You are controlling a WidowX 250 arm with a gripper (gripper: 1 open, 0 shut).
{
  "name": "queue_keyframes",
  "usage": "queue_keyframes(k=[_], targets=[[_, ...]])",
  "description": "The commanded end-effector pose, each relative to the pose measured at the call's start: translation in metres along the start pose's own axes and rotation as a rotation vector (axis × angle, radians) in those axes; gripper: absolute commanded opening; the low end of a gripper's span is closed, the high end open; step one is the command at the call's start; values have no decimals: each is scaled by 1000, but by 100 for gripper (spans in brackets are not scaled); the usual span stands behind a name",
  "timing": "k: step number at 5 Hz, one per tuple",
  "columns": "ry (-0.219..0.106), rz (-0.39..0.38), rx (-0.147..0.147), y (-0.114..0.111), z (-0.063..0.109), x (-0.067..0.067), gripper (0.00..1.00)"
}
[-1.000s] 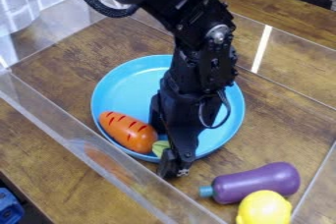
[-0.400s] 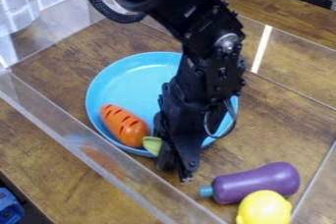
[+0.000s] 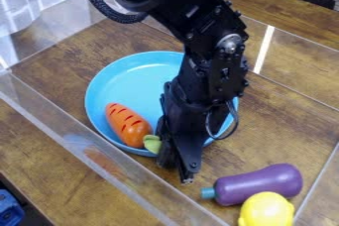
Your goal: Remove the carrot from the blue tray and put it on the table
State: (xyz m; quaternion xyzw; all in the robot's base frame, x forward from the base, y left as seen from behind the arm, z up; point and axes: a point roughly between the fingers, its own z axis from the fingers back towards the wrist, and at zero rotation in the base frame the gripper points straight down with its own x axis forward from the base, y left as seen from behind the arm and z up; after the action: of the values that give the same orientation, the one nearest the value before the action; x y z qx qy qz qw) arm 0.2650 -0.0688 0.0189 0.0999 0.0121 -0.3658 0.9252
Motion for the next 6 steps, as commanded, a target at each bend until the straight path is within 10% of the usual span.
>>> queue_keyframes(k=[1,6], targets=[[-14,1,-5,2,5,-3,0],[-52,0,-20,0,18,-3,0]])
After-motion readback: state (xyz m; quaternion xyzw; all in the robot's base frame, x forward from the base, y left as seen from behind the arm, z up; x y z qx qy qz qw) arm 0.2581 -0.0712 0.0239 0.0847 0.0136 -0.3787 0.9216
